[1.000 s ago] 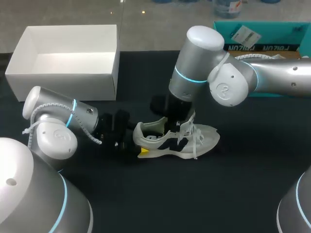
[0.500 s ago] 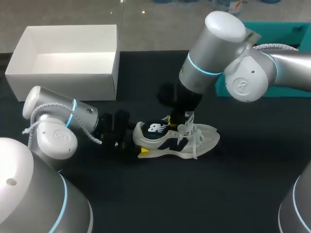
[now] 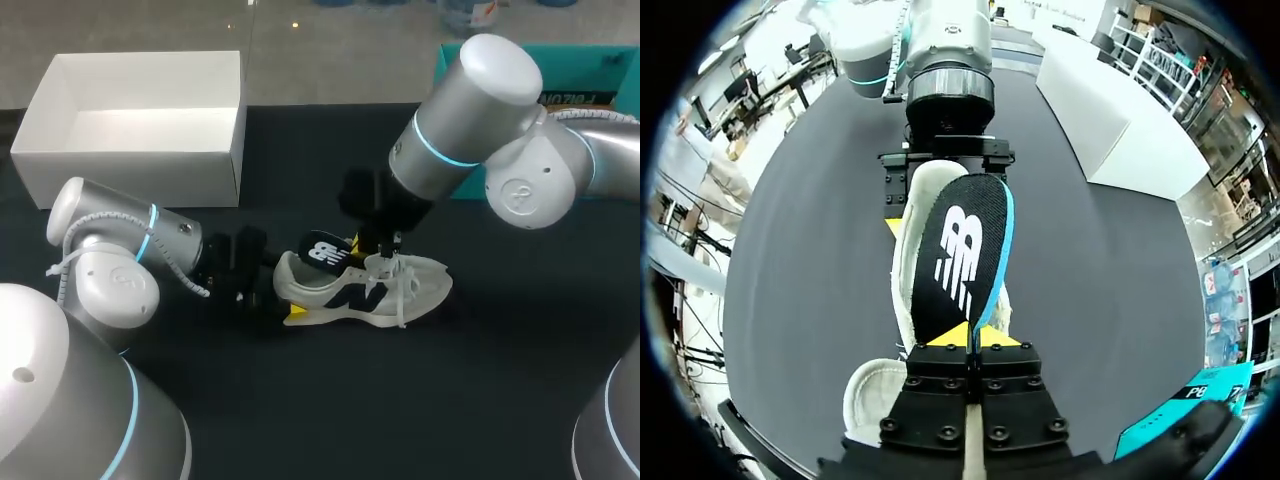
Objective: Take the shoe out of the shoebox, open the shoe tongue, remove and reinsert the insole, then place the shoe into the shoebox
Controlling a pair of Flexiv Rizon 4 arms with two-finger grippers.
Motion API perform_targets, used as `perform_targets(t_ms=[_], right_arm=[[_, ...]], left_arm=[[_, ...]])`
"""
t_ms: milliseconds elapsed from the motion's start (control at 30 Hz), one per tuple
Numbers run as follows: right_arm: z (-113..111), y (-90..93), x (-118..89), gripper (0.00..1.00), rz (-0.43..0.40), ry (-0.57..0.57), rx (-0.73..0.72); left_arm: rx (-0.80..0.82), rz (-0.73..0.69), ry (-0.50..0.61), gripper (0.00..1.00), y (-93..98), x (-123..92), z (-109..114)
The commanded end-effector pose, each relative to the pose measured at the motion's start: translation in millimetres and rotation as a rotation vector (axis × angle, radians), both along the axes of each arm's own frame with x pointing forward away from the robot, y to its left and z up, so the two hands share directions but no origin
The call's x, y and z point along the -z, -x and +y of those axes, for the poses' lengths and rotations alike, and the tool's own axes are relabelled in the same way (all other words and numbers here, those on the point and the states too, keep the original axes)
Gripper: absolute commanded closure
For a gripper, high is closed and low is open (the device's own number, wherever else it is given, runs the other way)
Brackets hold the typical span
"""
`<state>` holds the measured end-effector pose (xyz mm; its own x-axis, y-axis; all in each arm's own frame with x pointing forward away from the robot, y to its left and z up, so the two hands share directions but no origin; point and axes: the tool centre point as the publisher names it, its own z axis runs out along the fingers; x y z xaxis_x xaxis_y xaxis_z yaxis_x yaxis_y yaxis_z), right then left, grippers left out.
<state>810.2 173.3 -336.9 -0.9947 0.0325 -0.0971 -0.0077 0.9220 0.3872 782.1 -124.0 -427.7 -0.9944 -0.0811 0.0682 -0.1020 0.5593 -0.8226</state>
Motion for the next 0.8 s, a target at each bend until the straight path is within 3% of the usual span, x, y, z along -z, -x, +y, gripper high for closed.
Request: perform_targets(t_ms=[33,333,600,633,667,800], right_arm=[[15,-12.2,-1,1.0,0.001,-0.005,-0.043],[39,-19.1,-5,1.0,0.028,-0.034,-0.123],[39,-19.1,1,1.0,0.073,-0.102,-0.106],[38,-17.7,2,0.71,0.076,-0.111,-0.105],[37,-16.5,2,0.61,0.076,-0.112,-0.103],[36,-12.0,4,0.63,0.082,-0.112,-0.099]], left_arm=[[0.0,-0.001,-0.001,1.0,0.8,2,1],[0.0,-0.001,-0.001,1.0,0.8,2,1],[0.0,-0.001,-0.001,1.0,0.8,2,1],[0.0,-0.001,-0.001,1.0,0.8,2,1],[0.0,-0.001,-0.001,1.0,0.8,2,1],[0.0,-0.001,-0.001,1.0,0.8,2,1]])
